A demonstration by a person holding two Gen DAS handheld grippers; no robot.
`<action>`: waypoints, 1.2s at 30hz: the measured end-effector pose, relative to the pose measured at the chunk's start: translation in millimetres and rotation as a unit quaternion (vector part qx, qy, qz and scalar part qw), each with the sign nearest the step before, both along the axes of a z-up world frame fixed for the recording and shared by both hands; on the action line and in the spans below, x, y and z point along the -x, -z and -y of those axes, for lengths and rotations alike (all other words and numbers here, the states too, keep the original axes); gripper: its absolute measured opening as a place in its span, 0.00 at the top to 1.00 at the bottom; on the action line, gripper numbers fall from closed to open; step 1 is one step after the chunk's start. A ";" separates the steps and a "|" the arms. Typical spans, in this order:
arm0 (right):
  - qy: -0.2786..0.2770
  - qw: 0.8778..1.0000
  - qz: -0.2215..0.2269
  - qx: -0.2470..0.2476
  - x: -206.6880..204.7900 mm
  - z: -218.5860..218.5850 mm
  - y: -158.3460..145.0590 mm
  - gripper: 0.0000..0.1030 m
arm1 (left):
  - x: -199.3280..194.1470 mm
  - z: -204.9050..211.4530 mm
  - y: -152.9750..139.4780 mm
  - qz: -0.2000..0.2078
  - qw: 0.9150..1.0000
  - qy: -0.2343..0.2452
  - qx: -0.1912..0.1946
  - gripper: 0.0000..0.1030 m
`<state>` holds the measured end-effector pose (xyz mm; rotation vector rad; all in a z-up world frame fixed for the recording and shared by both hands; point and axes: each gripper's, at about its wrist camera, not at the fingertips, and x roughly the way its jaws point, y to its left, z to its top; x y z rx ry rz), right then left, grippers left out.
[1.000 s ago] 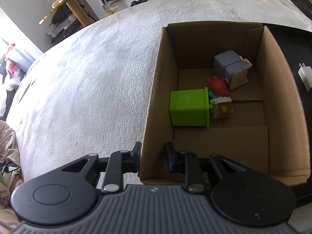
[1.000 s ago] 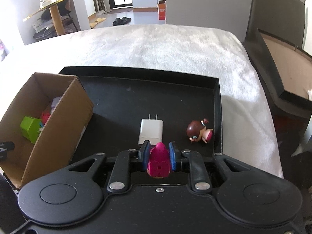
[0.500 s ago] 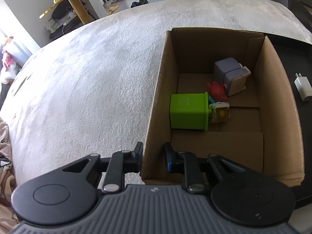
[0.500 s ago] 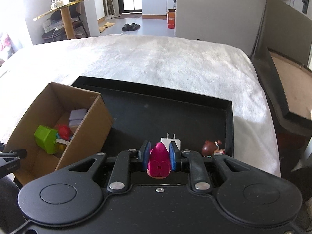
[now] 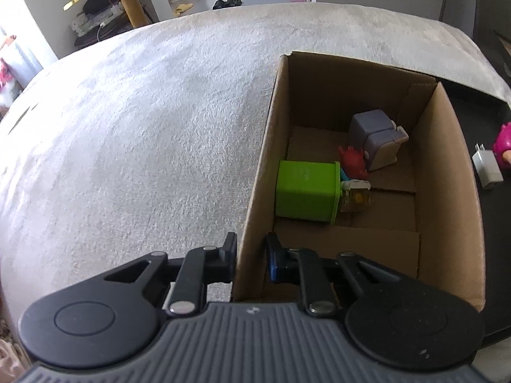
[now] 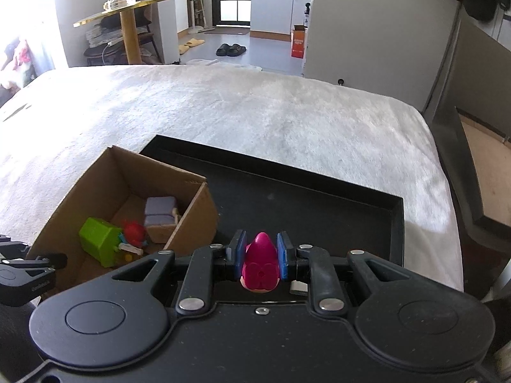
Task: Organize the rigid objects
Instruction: 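Lift the pink figure with the right tool and carry it over the box, then open the right tool to drop the pink figure into the box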
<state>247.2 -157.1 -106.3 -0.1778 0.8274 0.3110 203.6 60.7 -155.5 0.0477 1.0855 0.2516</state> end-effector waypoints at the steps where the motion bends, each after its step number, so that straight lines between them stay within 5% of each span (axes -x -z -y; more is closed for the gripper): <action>1: -0.002 1.000 0.001 0.001 -0.4 -2.7 -1.5 0.80 | 0.0 -1.5 -0.3 0.001 1.000 -0.002 0.005 0.83; 22: -0.062 0.998 0.019 0.022 -2.0 -64.8 -22.4 0.80 | 5.0 -12.5 -3.4 0.014 0.999 -0.012 0.046 0.85; 36: -0.156 0.987 0.026 0.041 4.3 -122.5 -35.4 0.80 | 4.2 -17.1 0.4 0.014 0.998 -0.017 0.057 0.85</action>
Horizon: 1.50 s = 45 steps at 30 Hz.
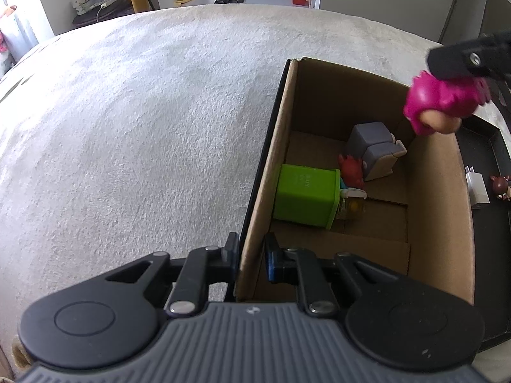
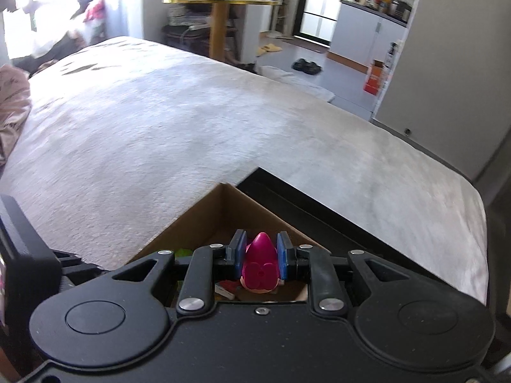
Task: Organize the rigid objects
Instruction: 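Open the right tool to drop the pink figure into the box, then move the open right tool back over the tray toward the white charger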
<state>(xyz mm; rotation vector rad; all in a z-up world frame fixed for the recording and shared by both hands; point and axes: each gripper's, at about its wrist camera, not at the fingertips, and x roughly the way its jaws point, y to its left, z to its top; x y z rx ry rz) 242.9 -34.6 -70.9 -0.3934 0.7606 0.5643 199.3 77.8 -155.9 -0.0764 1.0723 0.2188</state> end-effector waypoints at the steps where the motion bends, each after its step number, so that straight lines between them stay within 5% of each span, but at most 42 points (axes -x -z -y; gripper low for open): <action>1: -0.007 1.000 0.001 0.003 0.1 -3.4 -0.6 0.80 | 0.1 -0.5 0.0 0.000 1.000 0.000 0.001 0.85; 18: -0.073 0.996 0.028 0.032 -2.1 -47.2 -6.8 0.73 | 0.1 -7.8 3.8 0.000 1.000 -0.003 0.020 0.85; 31: -0.026 0.999 0.013 0.028 8.4 -2.4 2.0 0.60 | 0.1 -5.0 4.7 -0.001 1.000 0.001 0.009 0.85; 45: 0.017 1.000 -0.002 0.004 17.9 43.5 11.3 0.56 | -1.7 6.3 3.5 -0.006 1.000 0.011 -0.021 0.85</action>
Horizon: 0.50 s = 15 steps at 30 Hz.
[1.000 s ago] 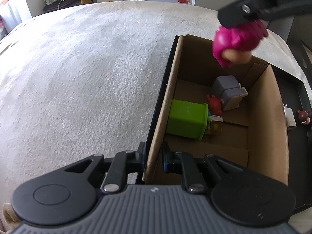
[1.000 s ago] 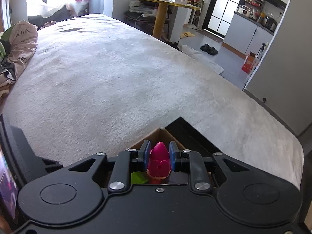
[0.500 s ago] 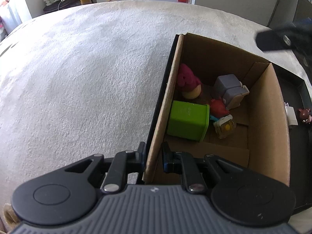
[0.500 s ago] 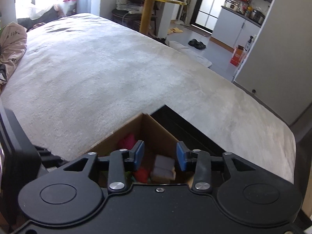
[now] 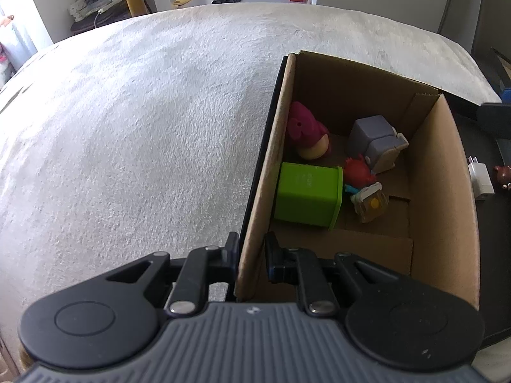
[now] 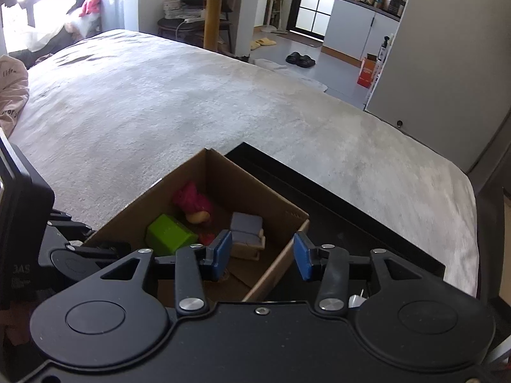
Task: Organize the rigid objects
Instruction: 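Move the open right tool back over the tray toward the white charger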
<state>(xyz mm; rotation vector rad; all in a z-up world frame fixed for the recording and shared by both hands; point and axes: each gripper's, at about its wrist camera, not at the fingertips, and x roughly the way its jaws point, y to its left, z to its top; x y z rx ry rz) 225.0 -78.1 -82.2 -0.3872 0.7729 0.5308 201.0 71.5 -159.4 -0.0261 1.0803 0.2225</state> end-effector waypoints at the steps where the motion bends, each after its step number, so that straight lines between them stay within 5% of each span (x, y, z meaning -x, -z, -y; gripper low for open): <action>1: 0.002 1.000 0.001 -0.003 1.2 2.3 0.4 0.52 | -0.1 0.6 -0.2 -0.001 1.000 0.001 -0.003 0.85; 15: 0.038 0.998 -0.004 -0.051 2.0 39.3 9.7 0.40 | -1.9 14.2 0.6 -0.012 0.998 0.015 -0.054 0.83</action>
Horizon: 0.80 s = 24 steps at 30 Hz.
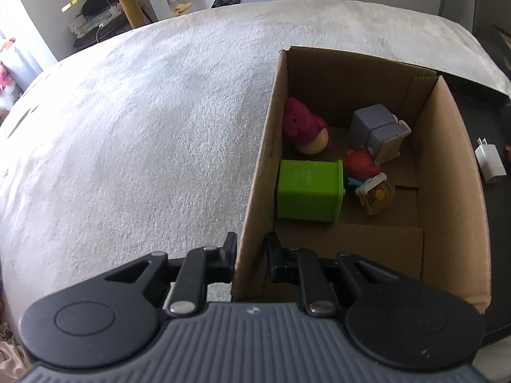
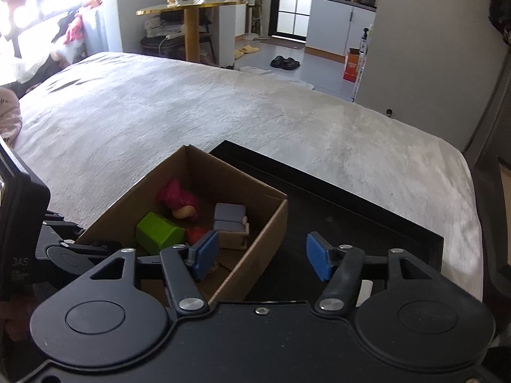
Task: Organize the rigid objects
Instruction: 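Move the open right tool back over the tray toward the white charger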
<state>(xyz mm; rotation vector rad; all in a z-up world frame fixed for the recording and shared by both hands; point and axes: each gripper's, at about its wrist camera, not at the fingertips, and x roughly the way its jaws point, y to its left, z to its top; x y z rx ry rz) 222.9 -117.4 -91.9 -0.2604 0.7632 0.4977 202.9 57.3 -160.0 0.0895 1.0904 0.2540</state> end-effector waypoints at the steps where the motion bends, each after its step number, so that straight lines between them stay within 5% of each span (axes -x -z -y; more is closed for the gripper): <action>1: 0.003 1.000 -0.001 -0.004 -0.5 3.4 0.9 0.39 | -0.1 1.0 0.0 -0.001 1.000 0.001 -0.004 0.82; 24: 0.073 0.995 -0.010 -0.065 -11.2 71.9 30.4 0.28 | -6.1 23.8 5.4 -0.018 0.997 0.011 -0.068 0.78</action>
